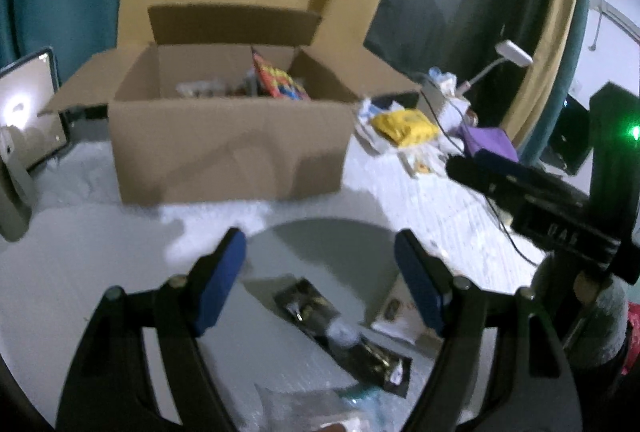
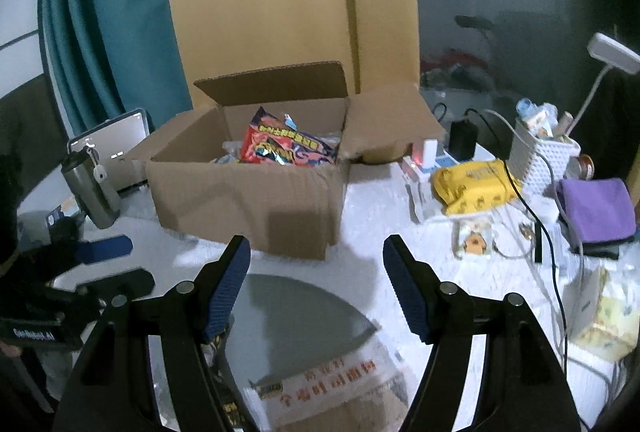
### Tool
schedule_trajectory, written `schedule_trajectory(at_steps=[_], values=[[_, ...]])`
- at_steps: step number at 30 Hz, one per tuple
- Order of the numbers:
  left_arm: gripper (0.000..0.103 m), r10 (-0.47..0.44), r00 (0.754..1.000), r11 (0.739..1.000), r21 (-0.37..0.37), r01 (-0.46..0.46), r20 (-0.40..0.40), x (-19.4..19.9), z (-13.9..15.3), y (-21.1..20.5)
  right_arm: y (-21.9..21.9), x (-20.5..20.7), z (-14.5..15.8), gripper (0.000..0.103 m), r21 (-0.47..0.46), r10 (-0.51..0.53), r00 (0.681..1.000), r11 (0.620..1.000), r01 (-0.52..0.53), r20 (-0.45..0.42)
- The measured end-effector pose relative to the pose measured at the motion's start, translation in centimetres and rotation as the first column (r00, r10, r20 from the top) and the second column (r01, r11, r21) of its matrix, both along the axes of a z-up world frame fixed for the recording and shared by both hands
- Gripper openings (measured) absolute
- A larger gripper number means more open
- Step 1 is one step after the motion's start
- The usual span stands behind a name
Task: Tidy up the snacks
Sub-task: 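Move both grippers back from the box to the grey tray, then grasp the black-gold bag with the left gripper while the right gripper grasps the bread loaf bag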
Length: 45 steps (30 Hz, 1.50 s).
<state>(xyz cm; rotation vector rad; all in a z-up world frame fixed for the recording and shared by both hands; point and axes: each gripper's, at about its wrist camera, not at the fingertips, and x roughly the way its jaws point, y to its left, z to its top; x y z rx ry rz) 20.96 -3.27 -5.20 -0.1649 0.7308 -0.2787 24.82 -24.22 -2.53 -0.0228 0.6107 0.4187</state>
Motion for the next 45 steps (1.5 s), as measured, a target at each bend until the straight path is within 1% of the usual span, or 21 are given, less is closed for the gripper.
schedule_trajectory(at_steps=[7,15,20,27,29,31,33,35,36,38,39,40,41,42,43,44,45], values=[[0.078,-0.015,0.999,1.000,0.006,0.015,-0.049,-1.5,-1.9,-1.1,-1.6,-2.1,-1.3,0.072,0.017,-0.030,0.999,0.999,0.030,-0.024],[0.078,-0.044,0.992,0.998,0.049,0.050,-0.118,-2.4,-4.3,-2.6,-2.6,-4.0,-4.1,0.072,0.011,-0.055,0.995,0.998,0.056,-0.082],[0.078,-0.058,0.986,0.995,0.074,0.070,-0.156,-2.6,-5.4,-3.8,-3.3,-4.8,-6.4,0.072,0.018,-0.058,0.989,0.998,0.061,-0.134],[0.078,-0.045,0.978,0.993,0.101,0.066,-0.203,-1.4,-6.6,-4.7,-3.4,-5.8,-10.1,0.072,0.015,-0.020,0.975,1.000,0.024,-0.223],[0.078,-0.042,0.975,0.992,0.107,0.066,-0.217,-0.9,-7.0,-4.9,-3.4,-6.1,-10.8,0.072,-0.006,-0.014,0.975,1.000,0.013,-0.222],[0.078,-0.043,0.973,0.991,0.116,0.071,-0.226,-0.5,-7.3,-5.0,-3.4,-6.2,-11.0,0.072,-0.025,-0.006,0.977,1.000,0.001,-0.212],[0.078,-0.040,0.969,0.988,0.132,0.075,-0.245,0.1,-7.9,-5.1,-3.8,-5.8,-11.1,0.073,-0.029,-0.007,0.975,1.000,0.000,-0.220],[0.077,-0.039,0.965,0.988,0.135,0.076,-0.260,0.6,-8.5,-4.8,-4.3,-5.0,-11.6,0.074,-0.014,-0.007,0.969,1.000,0.004,-0.247],[0.077,-0.034,0.962,0.988,0.134,0.073,-0.269,0.9,-8.7,-4.6,-4.6,-4.6,-11.8,0.076,0.008,-0.004,0.965,1.000,0.007,-0.261],[0.077,-0.029,0.959,0.991,0.118,0.065,-0.282,1.3,-9.0,-4.2,-4.9,-4.0,-12.0,0.078,0.032,-0.001,0.962,0.999,0.010,-0.272],[0.076,-0.026,0.959,0.991,0.115,0.060,-0.282,1.4,-9.1,-3.9,-4.8,-3.7,-12.0,0.078,0.032,0.000,0.962,0.999,0.009,-0.272],[0.068,-0.022,0.960,0.991,0.117,0.057,-0.280,1.5,-9.1,-3.7,-4.6,-3.4,-11.9,0.078,0.032,0.002,0.962,0.999,0.007,-0.272],[0.063,-0.013,0.961,0.991,0.123,0.049,-0.277,1.6,-9.1,-3.3,-4.4,-3.0,-11.8,0.078,0.034,0.005,0.962,0.999,0.004,-0.274],[0.053,-0.004,0.962,0.991,0.126,0.040,-0.274,1.8,-9.0,-3.0,-4.2,-2.7,-11.7,0.078,0.036,0.006,0.962,0.999,0.004,-0.274],[0.045,0.003,0.962,0.991,0.128,0.034,-0.274,1.9,-9.0,-2.8,-4.0,-2.3,-11.6,0.079,0.040,0.003,0.961,0.999,0.008,-0.276],[0.041,0.002,0.962,0.992,0.123,0.033,-0.274,2.1,-9.1,-2.4,-3.9,-2.0,-11.5,0.082,0.043,-0.001,0.961,0.999,0.013,-0.277],[0.034,-0.001,0.962,0.993,0.115,0.033,-0.273,2.3,-9.1,-2.1,-3.6,-1.6,-11.3,0.085,0.055,0.000,0.960,0.998,0.017,-0.282]])
